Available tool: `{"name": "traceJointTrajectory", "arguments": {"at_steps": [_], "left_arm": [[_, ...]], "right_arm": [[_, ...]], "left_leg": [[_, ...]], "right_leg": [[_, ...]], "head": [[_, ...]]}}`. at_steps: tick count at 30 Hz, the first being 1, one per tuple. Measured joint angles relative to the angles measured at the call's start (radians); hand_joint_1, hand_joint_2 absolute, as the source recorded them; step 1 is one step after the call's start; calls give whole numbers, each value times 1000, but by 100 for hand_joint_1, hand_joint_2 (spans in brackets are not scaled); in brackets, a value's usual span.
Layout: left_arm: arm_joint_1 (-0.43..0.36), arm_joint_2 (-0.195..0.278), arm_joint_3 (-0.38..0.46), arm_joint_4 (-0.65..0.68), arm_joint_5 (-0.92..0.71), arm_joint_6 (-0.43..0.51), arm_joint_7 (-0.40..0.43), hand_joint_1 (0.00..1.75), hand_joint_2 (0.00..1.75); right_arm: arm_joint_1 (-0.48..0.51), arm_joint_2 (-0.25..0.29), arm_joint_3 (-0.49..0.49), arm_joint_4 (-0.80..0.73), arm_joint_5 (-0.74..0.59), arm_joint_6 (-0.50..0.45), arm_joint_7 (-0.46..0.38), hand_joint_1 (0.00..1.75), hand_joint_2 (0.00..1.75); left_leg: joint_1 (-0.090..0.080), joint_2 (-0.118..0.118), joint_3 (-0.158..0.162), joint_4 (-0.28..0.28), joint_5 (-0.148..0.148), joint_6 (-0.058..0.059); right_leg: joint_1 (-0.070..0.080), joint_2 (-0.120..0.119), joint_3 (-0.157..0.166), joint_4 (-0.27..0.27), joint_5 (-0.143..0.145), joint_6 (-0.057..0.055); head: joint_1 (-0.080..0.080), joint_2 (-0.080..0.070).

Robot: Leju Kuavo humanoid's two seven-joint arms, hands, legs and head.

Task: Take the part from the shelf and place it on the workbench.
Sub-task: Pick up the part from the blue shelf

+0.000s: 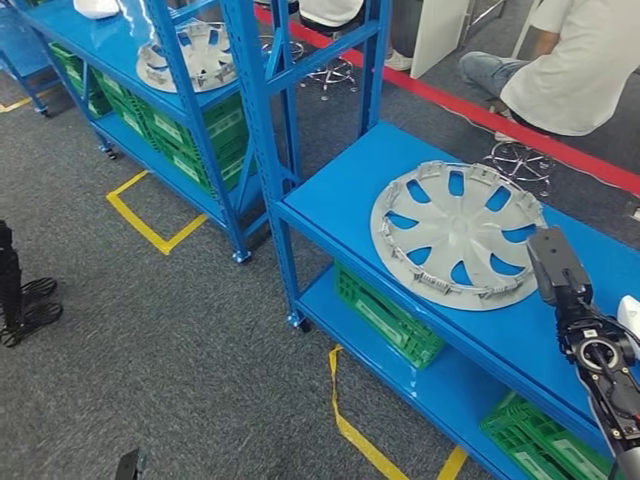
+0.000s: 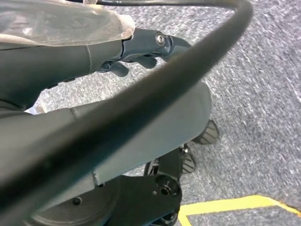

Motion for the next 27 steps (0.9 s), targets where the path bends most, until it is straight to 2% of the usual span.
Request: {"name": "traceJointTrajectory", "arguments": {"at_steps": [1, 3, 4, 6, 7, 8, 9, 10, 12, 13, 14, 16, 17, 19, 21, 22, 23, 24, 25, 26, 27], "left_arm": [[1, 1, 0, 0, 0, 0, 0, 0, 0], [3, 1, -1, 1, 0, 0, 0, 0, 0], [3, 2, -1, 1, 0, 0, 0, 0, 0], [0, 1, -1, 1, 0, 0, 0, 0, 0], [0, 1, -1, 1, 0, 0, 0, 0, 0], [0, 0, -1, 1, 1, 1, 0, 0, 0], [1, 0, -1, 1, 1, 1, 0, 0, 0], [1, 0, -1, 1, 1, 1, 0, 0, 0], [-1, 1, -1, 1, 1, 2, 0, 0, 0], [-2, 1, -1, 1, 1, 2, 0, 0, 0], [-3, 1, -1, 1, 2, 3, 0, 0, 0], [-2, 1, -1, 2, 3, 4, 0, 0, 0], [-1, 1, -1, 2, 4, 5, 0, 0, 0], [-1, 0, -1, 2, 5, 7, 0, 0, 0], [-1, 0, -1, 2, 6, 10, 0, 0, 0], [-1, 0, -1, 2, 6, 10, 0, 0, 0], [-1, -1, -1, 2, 6, 10, 0, 0, 0], [0, -1, -1, 2, 6, 10, 0, 0, 0], [0, -1, -1, 2, 6, 10, 0, 0, 0], [1, -2, -1, 2, 6, 10, 0, 0, 0], [0, -2, -1, 2, 6, 10, 0, 0, 0]], "right_arm": [[-1, 0, 0, 0, 1, 1, 0, 0, 0], [-4, 0, 1, 0, 1, 1, 0, 0, 0], [-5, 0, 0, 0, 1, 1, 0, 0, 0], [-6, 0, 1, 1, 3, 1, 0, 0, 0], [-6, 0, 1, 2, 4, 2, 0, 0, 0], [-6, 0, 2, 3, 6, 4, 0, 0, 0], [-7, 0, 2, 5, 8, 5, 0, 0, 0], [-8, 0, 2, 6, 10, 6, 0, 0, 0], [-12, 0, 2, 7, 14, 9, 0, 0, 0], [-15, 0, 2, 8, 16, 11, 0, 0, 0], [-19, 0, 3, 10, 17, 14, 0, 0, 0], [-26, 1, 4, 14, 20, 19, -1, 0, 0], [-28, 1, 4, 16, 22, 21, -2, 0, 0], [-33, 2, 4, 19, 25, 23, -4, 0, 0], [-35, 2, 5, 25, 27, 25, -6, 0, 0], [-34, 2, 6, 28, 27, 27, -6, 0, 0], [-33, 2, 7, 31, 27, 28, -6, 0, 0], [-32, 2, 7, 33, 28, 29, -6, 0, 0], [-33, 2, 8, 35, 28, 30, -6, 0, 0], [-34, 2, 8, 37, 29, 30, -6, 0, 0], [-36, 2, 8, 39, 29, 30, -7, 0, 0]], "left_leg": [[1, -6, -2, -1, 2, -6], [0, 7, -16, 26, -14, -16], [0, 21, -36, 67, -38, -21], [4, 48, -104, 204, -102, -29], [6, 53, -137, 267, -123, -33], [8, 55, -157, 301, -129, -34], [9, 59, -155, 295, -115, -35], [10, 65, -130, 244, -85, -33], [6, 96, -50, 92, -24, -25], [4, 107, -21, 35, -7, -20], [1, 113, -7, 6, -1, -15], [-1, 98, -5, -4, 0, -6], [0, 91, -4, -7, 2, -1], [5, 78, 1, -14, 6, 10], [6, 63, 2, -15, 6, 16], [5, 54, 3, -15, 6, 17], [5, 44, 3, -14, 6, 18], [4, 34, 4, -14, 6, 17], [5, 24, 7, -13, 5, 16], [5, 14, 8, -12, 4, 15], [4, 4, 7, -9, 2, 12]], "right_leg": [[-1, -6, 2, -3, 1, -5], [-5, -20, 6, -9, 7, -17], [-7, -28, 7, -12, 9, -23], [-5, -46, 6, -13, 10, -30], [-3, -55, 5, -13, 10, -31], [-2, -64, 4, -13, 10, -31], [-2, -73, 5, -13, 9, -31], [-1, -81, 6, -13, 8, -30], [2, -96, 9, -12, 4, -24], [4, -101, 10, -12, 1, -20], [7, -108, 12, -12, -1, -14], [8, -120, 17, -15, -4, -2], [6, -117, 16, -11, -10, 3], [1, -87, -10, 52, -52, 12], [-1, -55, -74, 193, -120, 16], [-1, -49, -106, 258, -141, 17], [-1, -47, -125, 292, -144, 18], [-2, -46, -125, 286, -126, 18], [-3, -43, -106, 237, -90, 18], [-4, -29, -75, 162, -48, 17], [-6, -12, -43, 90, -18, 16]], "head": [[-1, 0], [-7, 0], [-14, 0], [-28, 0], [-34, 0], [-37, 0], [-41, 0], [-45, 0], [-54, 0], [-55, 0], [-55, 0], [-51, 0], [-49, 0], [-42, 0], [-29, 0], [-24, 0], [-20, 0], [-16, 0], [-12, 0], [-7, 0], [-3, 0]]}}
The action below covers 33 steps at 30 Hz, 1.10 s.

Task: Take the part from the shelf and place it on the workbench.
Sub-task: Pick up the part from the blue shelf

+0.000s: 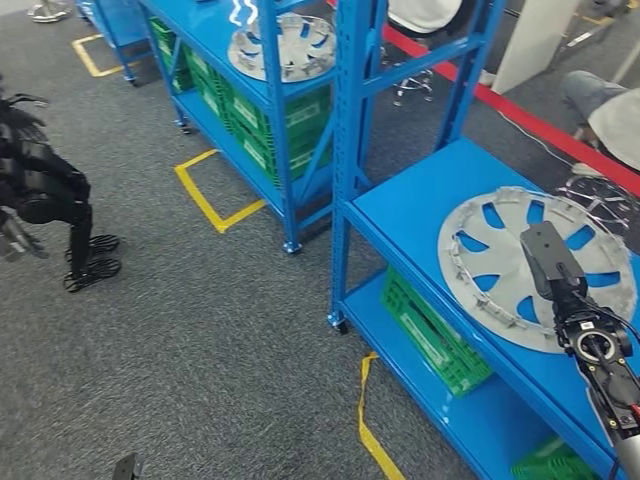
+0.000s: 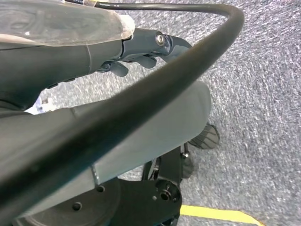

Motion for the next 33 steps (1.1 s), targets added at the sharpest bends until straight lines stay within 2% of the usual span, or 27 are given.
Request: {"name": "traceJointTrajectory", "arguments": {"at_steps": [1, 2, 4, 5, 6, 7, 9, 10, 11, 12, 13, 15, 16, 17, 19, 20, 21, 22, 24, 25, 26, 27, 28, 30, 31, 33], "left_arm": [[-1, -1, 0, 0, 0, 0, 0, 0, 0], [-1, -1, 0, 0, 0, 0, 0, 0, 0], [1, -1, 0, 0, 0, 1, 1, 0, 0], [3, -1, 0, 0, 0, 1, 1, 0, 0], [4, -1, 0, 1, 0, 2, 1, 0, 0], [3, -1, 0, 1, 0, 2, 1, 0, 0], [0, -2, 0, 1, 0, 2, 1, 0, 0], [-1, -3, 0, 1, 0, 2, 1, 0, 0], [0, -3, 0, 1, 0, 2, 1, 0, 0], [0, -4, 0, 1, 0, 2, 1, 0, 0], [1, -4, 0, 1, 0, 2, 1, 0, 0], [0, -4, 0, 1, 0, 2, 1, 0, 0], [-1, -4, 0, 1, 0, 2, 1, 0, 0], [-2, -4, 0, 1, 0, 2, 1, 0, 0], [0, -4, 0, 1, 0, 2, 1, 0, 0], [1, -4, 0, 1, 0, 2, 1, 0, 0], [2, -4, 0, 1, 1, 2, 1, 0, 0], [2, -4, 0, 1, 2, 2, 1, 0, 0], [0, -4, 0, 1, 4, 2, 2, 0, 0], [0, -4, 0, 1, 5, 2, 2, 0, 0], [0, -4, 0, 1, 7, 3, 2, 0, 0], [0, -4, 0, 1, 8, 3, 2, 0, 0], [1, -4, 0, 1, 9, 3, 2, 0, 0], [1, -6, 0, 1, 10, 4, 2, 0, 0], [1, -6, 0, 1, 11, 4, 2, 0, 0], [1, -6, 0, 1, 11, 5, 2, 0, 0]], "right_arm": [[-1, 0, 0, 1, 0, 0, -1, 0, 0], [-2, 0, 1, 3, 1, 0, -2, 0, 0], [-4, 0, 2, 4, 2, 0, -3, 0, 0], [-6, 1, 3, 4, 2, 0, -3, 0, 0], [-9, 1, 4, 4, 2, 0, -3, 0, 0], [-11, 1, 4, 4, 2, 0, -4, 0, 0], [-13, 1, 4, 4, 2, 0, -4, 0, 0], [-13, 1, 4, 4, 2, 0, -4, 0, 0], [-12, 1, 4, 4, 2, 0, -4, 0, 0], [-12, 1, 5, 4, 3, 0, -3, 0, 0], [-12, 1, 5, 4, 3, 0, -2, 0, 0], [-13, 1, 4, 3, 4, 0, -2, 0, 0], [-14, 1, 3, 3, 5, -1, -1, 0, 0], [-14, 1, 3, 3, 5, -1, -1, 0, 0], [-16, 1, 3, 3, 5, -1, 0, 0, 0], [-16, 1, 4, 3, 6, -1, 0, 0, 0], [-16, 1, 4, 3, 7, -1, 0, 0, 0], [-17, 1, 3, 3, 8, -1, 0, 0, 0], [-18, 1, 3, 4, 10, -1, 1, 0, 0], [-16, 1, 3, 5, 11, -1, 2, 0, 0], [-14, 1, 3, 6, 12, -2, 2, 0, 0], [-12, 1, 4, 6, 13, -5, 2, 0, 0], [-11, 1, 2, 6, 14, -10, 3, 0, 0], [-13, 1, -2, 6, 15, -21, 8, 0, 0], [-15, 1, -5, 6, 13, -26, 12, 0, 0], [-17, 1, -9, 6, 7, -29, 16, 0, 0]], "left_leg": [[-1, -9, -3, 3, 0, -4], [-2, -18, -8, 5, 1, -9], [-1, -33, -16, 7, 6, -21], [-1, -29, -20, 12, 3, -26], [-2, -14, -30, 32, -9, -31], [-2, 6, -51, 76, -33, -35], [-1, 43, -122, 215, -98, -43], [1, 49, -157, 280, -121, -45], [3, 53, -175, 314, -125, -47], [5, 55, -173, 306, -110, -47], [6, 60, -149, 258, -81, -46], [4, 89, -70, 108, -20, -40], [1, 100, -43, 54, -4, -35], [-2, 107, -28, 23, 2, -30], [-5, 93, -26, 13, 2, -18], [-4, 86, -23, 10, 2, -12], [-2, 80, -20, 6, 3, -7], [-1, 73, -16, 3, 5, -2], [-2, 59, -13, 2, 4, 5], [-4, 53, -12, 2, 3, 7], [-6, 46, -11, 2, 2, 9], [-7, 39, -8, 3, 1, 10], [-8, 33, -5, 3, 0, 11], [-11, 21, 0, 5, -3, 9], [-12, 16, 0, 6, -4, 6], [-15, 11, -6, 11, -5, 4]], "right_leg": [[-1, 15, 26, -54, 17, -2], [-1, 25, 39, -83, 21, -5], [0, 16, 46, -92, 18, -15], [-1, 7, 47, -95, 21, -20], [-2, -2, 49, -98, 23, -26], [-3, -12, 50, -101, 25, -32], [1, -33, 50, -102, 25, -39], [3, -43, 49, -102, 25, -40], [4, -53, 49, -102, 24, -41], [4, -63, 50, -102, 23, -41], [4, -72, 52, -102, 22, -40], [7, -87, 55, -100, 17, -33], [10, -93, 56, -100, 14, -28], [13, -100, 58, -100, 11, -23], [13, -113, 63, -104, 7, -12], [11, -115, 64, -103, 2, -6], [9, -107, 60, -89, -11, -1], [7, -92, 46, -54, -34, 2], [7, -55, -15, 81, -99, 3], [7, -45, -49, 149, -121, 3], [7, -39, -73, 191, -126, 2], [8, -36, -78, 191, -109, -1], [8, -35, -62, 147, -74, -4], [9, -28, -5, 8, 2, -13], [11, -24, 21, -49, 20, -17], [14, -20, 43, -93, 21, -21]], "head": [[2, 0], [3, 0], [0, 0], [-2, 0], [-8, 0], [-14, 0], [-28, 0], [-32, 0], [-36, 0], [-39, 0], [-43, 0], [-52, 0], [-53, 0], [-53, 0], [-47, 0], [-45, 0], [-42, 0], [-37, 0], [-24, 0], [-18, 0], [-14, 0], [-10, 0], [-7, 0], [2, 0], [6, 0], [7, 0]]}}
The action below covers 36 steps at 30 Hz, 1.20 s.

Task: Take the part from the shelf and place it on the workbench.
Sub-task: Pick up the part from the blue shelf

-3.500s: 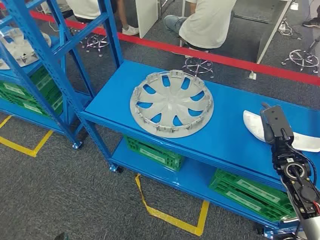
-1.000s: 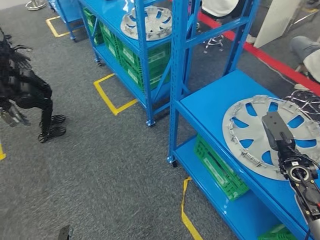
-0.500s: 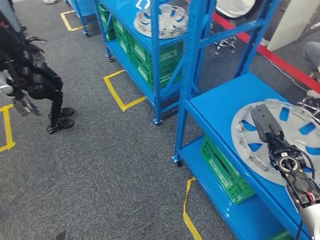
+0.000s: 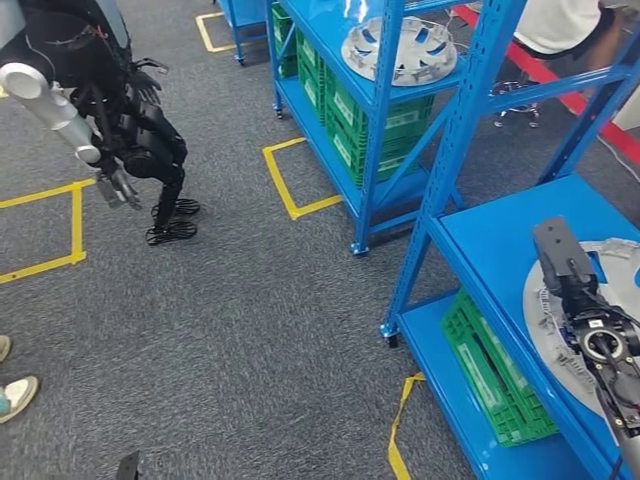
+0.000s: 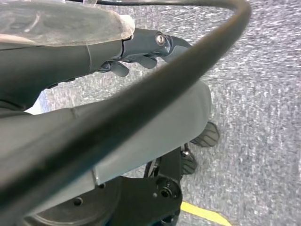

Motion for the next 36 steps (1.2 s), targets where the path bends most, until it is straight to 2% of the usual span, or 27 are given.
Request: {"name": "traceJointTrajectory", "arguments": {"at_steps": [1, 3, 5, 10, 15, 24, 30, 36], "left_arm": [[1, 0, 0, 0, 0, 0, 0, 0, 0], [3, 0, 0, 0, 1, 1, 1, 0, 0], [3, 0, 0, 0, 1, 3, 3, 0, 0], [3, 0, 0, 0, 5, 16, 13, 0, 0], [4, 0, 0, 0, 10, 25, 20, 0, 0], [3, 0, 0, 1, 13, 27, 23, 0, 0], [3, 0, 0, 1, 12, 26, 25, 0, 0], [2, 0, 0, 1, 3, 21, 30, 0, 0]], "right_arm": [[0, 0, -1, 0, -2, 0, 1, 0, 0], [1, 0, -2, 0, -7, 1, 7, 0, 87], [2, 0, -5, 0, -9, 8, 37, 0, 175], [18, -19, -13, -23, 76, 21, 207, 0, 175], [83, -51, -45, -103, 137, 57, 329, 0, 175], [130, -76, -78, -195, 158, 93, 384, 0, 175], [154, -89, -89, -255, 169, 209, 460, 0, 175], [145, -92, -73, -284, 140, 302, 488, 0, 175]], "left_leg": [[1, -1, -3, 1, 0, 1], [2, 0, -4, 1, 1, 6], [3, 1, -2, -2, 1, 3], [5, 1, 1, -8, 4, -4], [8, 1, 2, -9, 2, -9], [4, 2, 2, -9, 1, -10], [3, 2, 2, -9, 1, -10], [3, 2, 2, -9, 1, -10]], "right_leg": [[0, 0, 4, -6, -1, 0], [1, 2, 3, -7, 1, 2], [3, 2, 3, -7, 0, -1], [4, 2, 3, -7, -1, -5], [4, 2, 4, -7, -2, -7], [3, 3, 5, -8, -2, -7], [2, 4, 5, -9, -2, -7], [2, 3, 6, -9, -2, -7]], "head": [[-2, 0], [-8, 0], [-13, 0], [-24, 0], [-27, 0], [-27, 0], [-27, 0], [-27, 0]]}}
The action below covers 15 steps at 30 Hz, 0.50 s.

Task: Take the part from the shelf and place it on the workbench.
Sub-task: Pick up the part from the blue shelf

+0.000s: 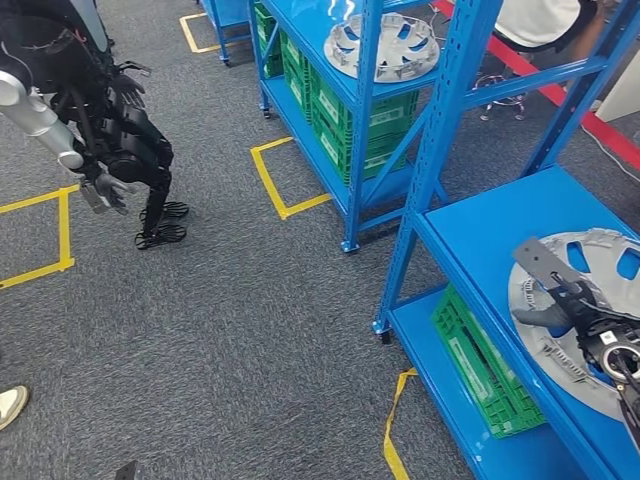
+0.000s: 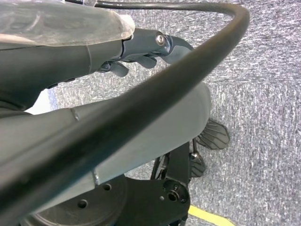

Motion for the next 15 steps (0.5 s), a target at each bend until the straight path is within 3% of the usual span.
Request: {"name": "traceJointTrajectory", "arguments": {"at_steps": [8, 15], "left_arm": [[-1, -2, 0, 0, -4, -2, 0, 0, 0], [0, -6, 0, 0, -10, -1, 0, 0, 0]], "right_arm": [[-11, -1, 27, 3, 15, 77, 6, 0, 175], [12, 0, -20, 36, 201, 160, 7, 0, 175]], "left_leg": [[0, 0, 0, 0, 0, 0], [0, 0, 0, 0, 0, 0]], "right_leg": [[0, 0, 0, 0, 0, 0], [0, 0, 0, 0, 0, 0]], "head": [[-1, 0], [0, 0]]}}
